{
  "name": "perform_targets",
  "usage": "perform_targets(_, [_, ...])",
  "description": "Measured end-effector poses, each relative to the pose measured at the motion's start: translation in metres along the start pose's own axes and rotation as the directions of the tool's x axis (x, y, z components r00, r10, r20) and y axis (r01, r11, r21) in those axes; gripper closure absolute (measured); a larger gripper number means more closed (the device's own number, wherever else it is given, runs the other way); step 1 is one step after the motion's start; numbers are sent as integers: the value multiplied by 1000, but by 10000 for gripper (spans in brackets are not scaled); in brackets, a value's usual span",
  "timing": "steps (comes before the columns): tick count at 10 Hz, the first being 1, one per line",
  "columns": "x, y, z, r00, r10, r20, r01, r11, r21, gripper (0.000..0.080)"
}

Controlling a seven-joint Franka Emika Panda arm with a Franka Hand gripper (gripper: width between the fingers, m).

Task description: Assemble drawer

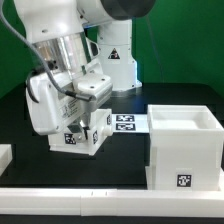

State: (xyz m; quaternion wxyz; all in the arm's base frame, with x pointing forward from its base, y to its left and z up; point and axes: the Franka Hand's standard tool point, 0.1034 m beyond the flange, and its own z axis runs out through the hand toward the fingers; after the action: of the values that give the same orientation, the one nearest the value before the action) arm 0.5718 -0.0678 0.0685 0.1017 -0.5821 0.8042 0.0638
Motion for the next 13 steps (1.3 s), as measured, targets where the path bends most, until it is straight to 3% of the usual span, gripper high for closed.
perform_targets(1, [-7, -6, -2, 1000, -14, 2, 14, 1000, 10, 763])
perform_targets(3, [-16, -3, -2, 995, 104, 4, -104, 995, 7, 763])
perform_targets(4, [-15, -2, -1, 983, 183, 2, -183, 983, 3, 763])
perform_targets(6, [-13, -2, 1, 994, 112, -1, -112, 994, 3, 763])
perform_targets(8, [0, -11, -2, 989, -145, -39, 145, 989, 3, 763])
perform_targets(9, [4, -18, -6, 947, -317, -46, 318, 948, 13, 763])
perform_targets(10, [7, -24, -8, 847, -527, -70, 530, 848, 22, 763])
perform_targets(12, [1, -21, -9, 794, -602, -88, 606, 795, 24, 763])
perform_targets(13, [3, -21, -9, 729, -678, -91, 682, 731, 13, 763])
